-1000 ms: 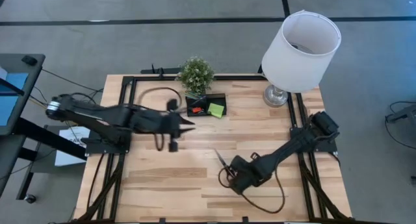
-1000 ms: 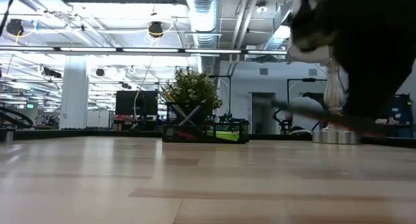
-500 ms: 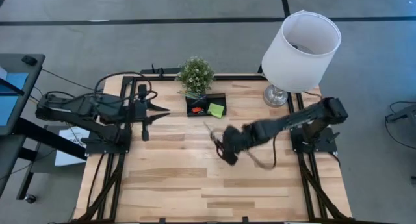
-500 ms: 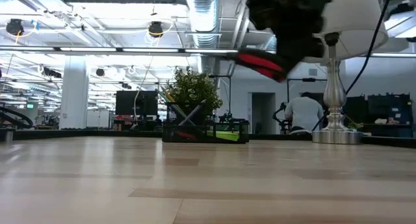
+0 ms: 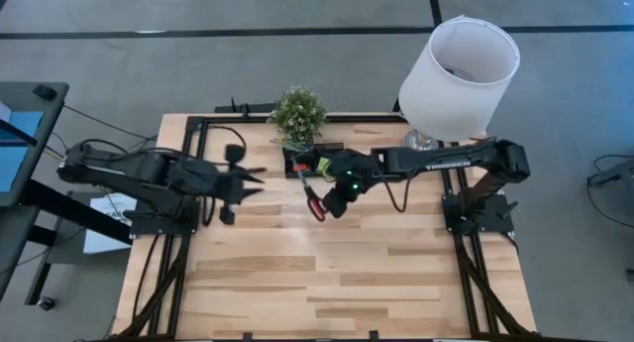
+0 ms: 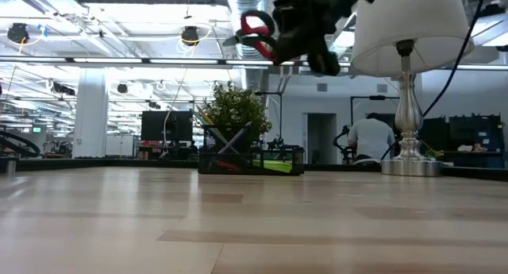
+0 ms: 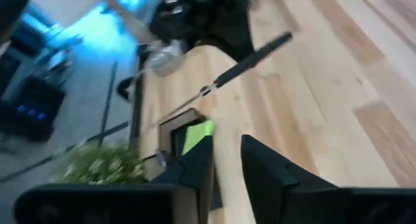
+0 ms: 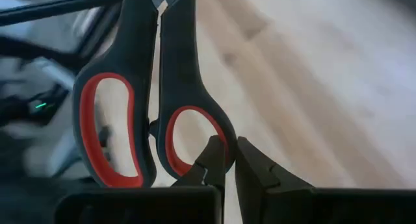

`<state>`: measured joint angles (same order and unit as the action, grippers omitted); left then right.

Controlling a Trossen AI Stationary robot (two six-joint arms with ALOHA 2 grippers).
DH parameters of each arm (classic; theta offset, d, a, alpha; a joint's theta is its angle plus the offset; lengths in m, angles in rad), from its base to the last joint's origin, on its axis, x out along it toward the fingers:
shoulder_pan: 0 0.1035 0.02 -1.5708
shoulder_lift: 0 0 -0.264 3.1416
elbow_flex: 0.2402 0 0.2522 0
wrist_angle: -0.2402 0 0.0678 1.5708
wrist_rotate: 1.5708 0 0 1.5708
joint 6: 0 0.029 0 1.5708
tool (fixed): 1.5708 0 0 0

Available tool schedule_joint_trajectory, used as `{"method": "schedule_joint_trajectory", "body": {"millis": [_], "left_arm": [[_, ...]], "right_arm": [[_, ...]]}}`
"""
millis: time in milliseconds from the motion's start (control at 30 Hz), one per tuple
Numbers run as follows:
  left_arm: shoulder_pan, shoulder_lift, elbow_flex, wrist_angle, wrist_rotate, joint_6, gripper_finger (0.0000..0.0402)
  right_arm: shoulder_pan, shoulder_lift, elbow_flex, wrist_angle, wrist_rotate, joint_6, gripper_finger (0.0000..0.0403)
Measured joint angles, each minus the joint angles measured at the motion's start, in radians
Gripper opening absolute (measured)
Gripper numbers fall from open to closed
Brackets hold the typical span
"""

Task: Pick and place office supplies into organizer
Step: Put the black scissors into the black organizer

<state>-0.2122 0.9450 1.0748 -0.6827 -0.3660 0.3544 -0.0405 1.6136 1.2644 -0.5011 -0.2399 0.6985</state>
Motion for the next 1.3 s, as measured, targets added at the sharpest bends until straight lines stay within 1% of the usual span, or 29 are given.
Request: {"method": "schedule_joint_trajectory", "body": {"millis": [100, 200, 367, 433, 567, 667, 767, 833, 1033, 1167, 1300], "left_arm": [[-0.001, 0.069, 0.000, 0.018, 0.077, 0.082, 0.0096], [-0.001, 0.147, 0.000, 0.078, 0.121, 0.167, 0.0124], [-0.001, 0.290, 0.000, 0.189, 0.123, 0.298, 0.0163], [-0.006, 0.346, 0.000, 0.226, 0.122, 0.340, 0.0174], [-0.026, 0.451, 0.000, 0.315, 0.116, 0.408, 0.0183], [-0.055, 0.505, 0.000, 0.419, 0.081, 0.442, 0.0183], [-0.082, 0.534, 0.000, 0.500, -0.006, 0.487, 0.0183], [-0.089, 0.538, 0.000, 0.524, -0.033, 0.502, 0.0183], [-0.083, 0.546, 0.001, 0.524, 0.001, 0.492, 0.0183], [-0.070, 0.556, 0.001, 0.512, 0.021, 0.446, 0.0183], [-0.064, 0.565, 0.000, 0.501, 0.004, 0.410, 0.0181]], "right_arm": [[-0.019, 0.031, 0.000, 0.036, -0.085, 0.002, 0.0005], [-0.035, 0.061, 0.001, 0.054, -0.112, 0.017, 0.0005], [-0.047, 0.096, 0.001, 0.066, -0.169, 0.013, 0.0005], [-0.047, 0.096, 0.001, 0.073, -0.174, 0.006, 0.0005], [-0.031, 0.094, 0.001, 0.072, -0.145, -0.030, 0.0008], [-0.021, 0.092, 0.000, 0.077, -0.145, -0.052, 0.0004], [-0.011, 0.089, 0.001, 0.072, -0.145, -0.076, 0.0004], [-0.005, 0.089, 0.001, 0.074, -0.143, -0.079, 0.0005], [0.007, 0.089, 0.001, 0.105, -0.128, -0.079, 0.0005], [0.008, 0.089, 0.001, 0.137, -0.128, -0.079, 0.0005], [0.010, 0.090, 0.001, 0.158, -0.124, -0.079, 0.0005]]}}
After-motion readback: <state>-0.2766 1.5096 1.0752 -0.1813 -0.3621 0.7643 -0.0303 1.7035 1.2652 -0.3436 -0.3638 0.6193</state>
